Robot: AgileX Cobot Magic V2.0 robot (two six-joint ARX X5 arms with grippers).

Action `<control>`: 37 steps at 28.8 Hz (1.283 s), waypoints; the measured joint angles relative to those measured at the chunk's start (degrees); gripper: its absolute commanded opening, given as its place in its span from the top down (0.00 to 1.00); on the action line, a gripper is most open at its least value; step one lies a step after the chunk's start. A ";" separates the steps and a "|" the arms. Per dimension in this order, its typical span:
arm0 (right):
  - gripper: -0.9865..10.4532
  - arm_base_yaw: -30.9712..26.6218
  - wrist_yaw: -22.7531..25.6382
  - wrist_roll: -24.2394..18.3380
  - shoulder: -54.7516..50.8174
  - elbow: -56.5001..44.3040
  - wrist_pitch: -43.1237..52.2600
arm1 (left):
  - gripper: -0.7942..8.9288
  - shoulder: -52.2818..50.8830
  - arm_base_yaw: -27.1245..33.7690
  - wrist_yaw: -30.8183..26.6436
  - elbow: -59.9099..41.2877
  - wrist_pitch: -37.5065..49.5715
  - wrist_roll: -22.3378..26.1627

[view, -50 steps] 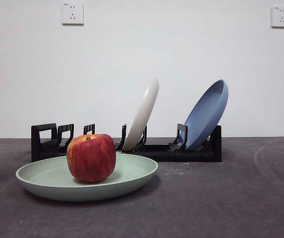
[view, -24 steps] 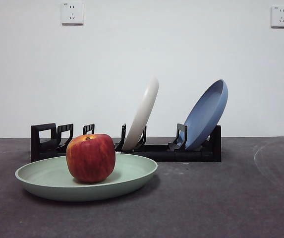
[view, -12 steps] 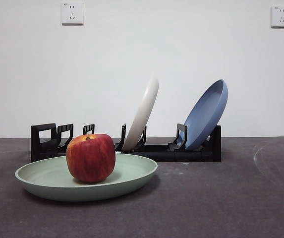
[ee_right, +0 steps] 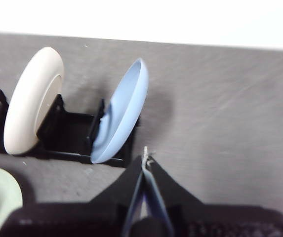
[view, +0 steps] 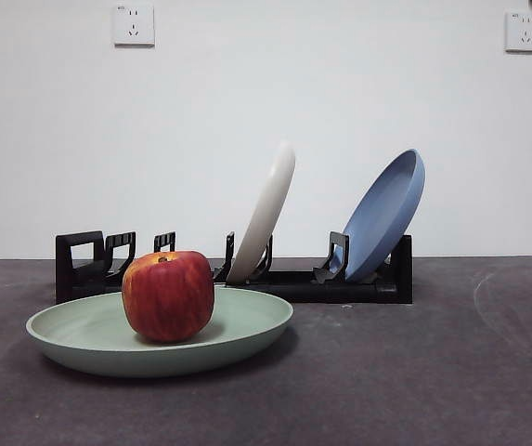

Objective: Take the green plate from the plate rack,put the plate on the table,take the apple from the table,put the apple in the plate

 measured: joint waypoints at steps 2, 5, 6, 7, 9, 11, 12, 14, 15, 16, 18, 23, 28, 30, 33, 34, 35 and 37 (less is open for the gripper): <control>0.91 -5.90 -8.26 0.00 -3.69 -9.99 11.02 | 0.92 0.00 0.00 0.00 0.00 0.00 0.00; 0.91 -10.32 -9.40 -0.02 -9.90 -21.05 20.33 | 0.92 0.00 0.00 0.00 0.00 0.00 0.00; 0.91 -11.34 -9.05 -0.02 -12.00 -24.06 22.16 | 0.92 0.00 0.00 0.00 0.00 0.00 0.00; 0.91 -12.35 -8.59 -0.02 -14.51 -27.52 23.67 | 0.92 0.00 0.00 0.00 0.00 0.00 0.00; 0.91 -13.77 -7.98 -0.04 -19.67 -33.51 24.46 | 0.92 0.07 0.00 0.00 0.00 0.00 0.00; 0.91 -14.23 -7.23 -0.20 -25.14 -39.08 24.79 | 0.92 0.09 0.00 0.00 0.00 0.00 0.00; 0.91 -14.43 -6.82 -0.24 -27.50 -41.11 24.81 | 0.92 0.11 0.00 0.00 0.00 0.00 0.00; 0.91 -14.60 -6.38 -0.20 -32.50 -44.76 24.72 | 0.92 0.11 0.00 0.00 0.00 0.00 0.00; 0.91 -14.78 -6.36 -0.17 -34.45 -45.86 24.55 | 0.92 0.11 0.00 0.00 0.00 0.00 0.00; 0.91 -14.78 -6.29 -0.15 -36.48 -46.77 24.30 | 0.92 0.11 0.00 0.00 0.00 0.00 0.00; 0.91 -14.78 -6.19 -0.17 -39.71 -48.00 24.24 | 0.92 0.11 0.00 0.00 0.00 0.00 0.00; 0.91 -15.12 -3.58 -0.20 -45.55 -48.78 17.75 | 0.92 0.11 0.00 0.00 0.00 0.00 0.00; 0.91 -15.58 -2.99 -0.94 -48.15 -48.92 13.07 | 0.92 0.17 0.02 0.00 0.00 0.00 0.00; 0.91 -15.76 -3.02 -1.88 -48.15 -48.92 13.09 | 0.92 0.26 0.00 0.00 0.00 0.00 0.00; 0.91 -15.87 -3.04 -3.19 -48.17 -48.92 13.11 | 0.92 0.61 0.00 0.00 0.00 0.00 0.00; 0.91 -15.87 -3.06 -3.48 -48.15 -48.92 13.20 | 0.92 0.70 0.00 0.00 0.00 0.00 0.00; 0.91 -15.87 -3.08 -3.67 -48.15 -48.92 13.25 | 0.92 0.76 0.00 0.00 0.00 0.00 0.00; 0.91 -15.87 -3.13 -3.91 -48.15 -48.92 13.18 | 0.92 0.83 0.00 0.00 0.00 0.00 0.00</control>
